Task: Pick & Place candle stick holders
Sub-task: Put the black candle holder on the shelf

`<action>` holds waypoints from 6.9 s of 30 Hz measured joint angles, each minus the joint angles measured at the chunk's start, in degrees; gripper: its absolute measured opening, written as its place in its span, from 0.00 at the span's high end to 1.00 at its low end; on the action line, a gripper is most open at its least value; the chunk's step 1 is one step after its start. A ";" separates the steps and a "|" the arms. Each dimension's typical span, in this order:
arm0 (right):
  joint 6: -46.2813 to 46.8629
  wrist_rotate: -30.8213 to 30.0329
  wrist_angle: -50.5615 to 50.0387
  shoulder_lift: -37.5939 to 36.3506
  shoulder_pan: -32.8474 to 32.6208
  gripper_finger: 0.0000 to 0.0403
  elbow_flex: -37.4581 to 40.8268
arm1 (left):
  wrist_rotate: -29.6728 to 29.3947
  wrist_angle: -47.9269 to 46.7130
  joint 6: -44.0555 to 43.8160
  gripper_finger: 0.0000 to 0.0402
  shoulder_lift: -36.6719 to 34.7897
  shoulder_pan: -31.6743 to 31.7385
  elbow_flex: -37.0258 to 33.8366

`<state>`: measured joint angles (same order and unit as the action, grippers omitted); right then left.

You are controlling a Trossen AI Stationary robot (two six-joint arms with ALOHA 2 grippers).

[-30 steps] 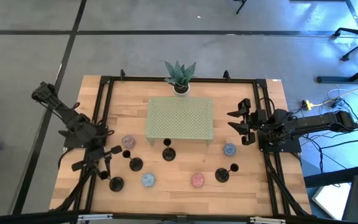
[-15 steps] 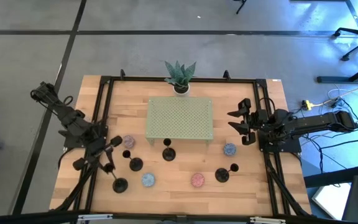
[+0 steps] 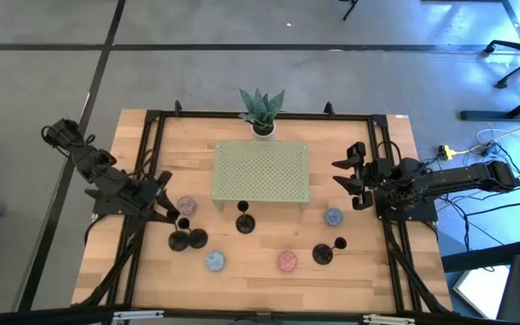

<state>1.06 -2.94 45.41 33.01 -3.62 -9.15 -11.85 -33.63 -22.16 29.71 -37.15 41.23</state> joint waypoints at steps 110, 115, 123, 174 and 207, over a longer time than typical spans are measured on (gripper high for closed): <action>1.07 -9.73 5.79 0.00 2.51 0.53 0.00 | -10.92 24.64 15.93 0.70 22.03 49.88 10.69; 1.08 -9.75 5.80 0.00 2.51 0.53 0.00 | -10.67 24.08 17.34 0.66 23.07 50.60 10.58; 1.08 -9.75 5.65 0.00 2.51 0.53 0.00 | -10.85 24.75 18.06 0.56 23.82 50.56 10.58; 1.08 -9.90 3.65 0.02 2.51 0.53 0.00 | 26.99 -7.36 0.37 0.51 8.47 21.34 -4.63; 1.09 -9.92 3.74 0.02 2.51 0.53 -0.02 | 20.10 17.96 11.85 0.70 9.19 15.06 -7.43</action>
<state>2.15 -12.86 49.15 33.03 -1.10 -9.16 8.25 -15.66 -10.31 38.89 -22.09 33.80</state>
